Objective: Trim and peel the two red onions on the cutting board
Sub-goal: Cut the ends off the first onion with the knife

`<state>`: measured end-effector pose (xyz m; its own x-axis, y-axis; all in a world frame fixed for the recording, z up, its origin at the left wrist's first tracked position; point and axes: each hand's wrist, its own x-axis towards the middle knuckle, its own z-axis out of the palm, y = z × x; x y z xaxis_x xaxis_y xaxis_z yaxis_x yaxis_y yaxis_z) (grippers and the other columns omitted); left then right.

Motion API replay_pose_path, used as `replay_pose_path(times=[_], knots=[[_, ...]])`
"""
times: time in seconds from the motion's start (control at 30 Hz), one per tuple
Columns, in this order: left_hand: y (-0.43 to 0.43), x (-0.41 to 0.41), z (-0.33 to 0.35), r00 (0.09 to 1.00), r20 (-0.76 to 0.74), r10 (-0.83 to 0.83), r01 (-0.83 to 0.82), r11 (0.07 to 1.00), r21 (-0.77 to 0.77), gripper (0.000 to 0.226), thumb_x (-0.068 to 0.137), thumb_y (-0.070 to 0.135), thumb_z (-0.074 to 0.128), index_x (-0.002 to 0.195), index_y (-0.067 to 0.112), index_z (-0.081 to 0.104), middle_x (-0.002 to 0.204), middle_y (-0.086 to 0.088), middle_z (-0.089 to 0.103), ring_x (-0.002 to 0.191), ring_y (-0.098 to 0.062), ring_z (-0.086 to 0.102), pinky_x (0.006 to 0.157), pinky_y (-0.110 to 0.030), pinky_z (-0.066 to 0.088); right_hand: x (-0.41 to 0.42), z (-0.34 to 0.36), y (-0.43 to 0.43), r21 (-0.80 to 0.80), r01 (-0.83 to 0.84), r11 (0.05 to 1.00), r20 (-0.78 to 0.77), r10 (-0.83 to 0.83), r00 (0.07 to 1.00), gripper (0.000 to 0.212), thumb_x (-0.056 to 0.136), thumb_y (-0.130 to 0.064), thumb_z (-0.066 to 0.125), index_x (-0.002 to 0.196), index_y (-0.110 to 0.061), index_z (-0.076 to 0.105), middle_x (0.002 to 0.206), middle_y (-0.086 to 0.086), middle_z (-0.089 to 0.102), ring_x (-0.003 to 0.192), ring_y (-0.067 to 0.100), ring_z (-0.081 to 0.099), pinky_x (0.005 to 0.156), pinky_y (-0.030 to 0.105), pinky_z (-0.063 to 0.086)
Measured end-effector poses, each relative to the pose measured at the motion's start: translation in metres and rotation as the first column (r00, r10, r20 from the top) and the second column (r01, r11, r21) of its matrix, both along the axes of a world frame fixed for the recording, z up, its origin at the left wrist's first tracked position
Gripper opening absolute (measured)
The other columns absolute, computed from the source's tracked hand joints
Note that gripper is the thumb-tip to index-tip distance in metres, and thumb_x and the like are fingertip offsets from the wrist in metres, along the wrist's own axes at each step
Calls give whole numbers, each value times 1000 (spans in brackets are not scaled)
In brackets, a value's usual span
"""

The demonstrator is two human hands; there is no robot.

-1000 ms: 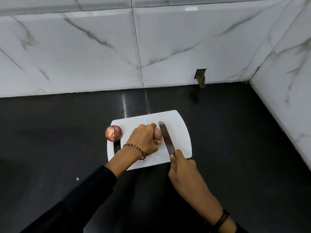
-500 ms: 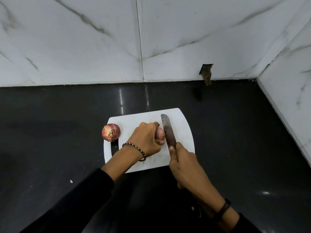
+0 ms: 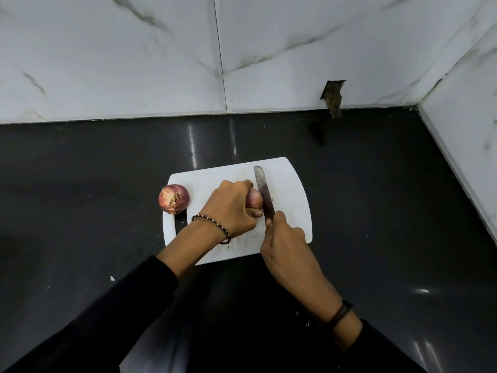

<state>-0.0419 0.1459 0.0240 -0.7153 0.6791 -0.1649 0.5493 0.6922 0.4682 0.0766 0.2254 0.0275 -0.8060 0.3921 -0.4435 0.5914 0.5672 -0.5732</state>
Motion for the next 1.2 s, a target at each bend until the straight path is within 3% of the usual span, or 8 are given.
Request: replay_pose_path(times=[0.17,0.37,0.47,0.67,0.8,0.9,1.07,1.2], knots=[[0,1,-1,1000,17,5,-5,1000,-3,27,82,18,71,105,9,62,71,8,47,70,-16,50,59,-17,35,16,1,-6,49,-44,998,84,40,996,19,109,-25,35,127,-16,36,101,1,45,80,12,50,77,27,50],[1,-8,0,999,39,-1,2,1000,-14,46,83,28,75,122,8,62,103,-10,66,87,-19,53,80,-30,52,9,-7,-10,-4,29,1000,19,-29,999,6,109,-23,31,109,-18,34,105,10,54,86,23,57,70,36,50],[3,-8,-1,1000,28,-2,2,999,-33,44,82,30,76,119,9,63,101,-10,66,85,-20,54,77,-30,51,5,-15,-8,42,11,999,-6,-11,1000,13,109,-20,35,120,-15,39,101,3,48,84,16,52,79,35,54],[9,-9,3,999,44,25,-21,995,-93,36,81,32,75,107,10,66,91,-7,65,80,-21,60,75,-34,56,0,-20,-7,38,42,998,-52,-40,998,16,108,-18,36,121,-10,41,104,14,60,77,21,51,68,31,45],[15,-4,7,1000,28,0,4,991,-132,17,82,21,70,92,10,64,71,4,52,62,-11,48,53,-17,36,9,-17,-4,12,34,999,-52,-34,998,14,109,-20,34,117,-10,41,103,12,56,81,20,52,69,30,45],[16,-3,10,999,27,-41,45,989,-139,11,84,16,67,85,12,57,64,8,46,56,-9,42,47,-14,27,19,-17,-8,10,35,999,-36,-34,999,9,109,-22,33,110,-14,36,99,9,49,87,26,59,75,36,52],[15,-10,5,998,15,-60,61,989,-131,16,83,21,69,85,14,55,66,7,45,58,-10,41,49,-15,26,18,-21,-10,-18,67,998,-31,-68,997,11,109,-26,31,112,-16,35,102,10,48,85,24,56,75,35,51],[14,-13,-1,997,19,-78,80,988,-133,24,83,24,71,101,10,63,75,4,52,65,-12,47,56,-16,34,4,-28,-9,-23,51,998,-46,-52,998,18,106,-19,37,121,-10,38,112,17,57,88,31,60,75,39,51]])
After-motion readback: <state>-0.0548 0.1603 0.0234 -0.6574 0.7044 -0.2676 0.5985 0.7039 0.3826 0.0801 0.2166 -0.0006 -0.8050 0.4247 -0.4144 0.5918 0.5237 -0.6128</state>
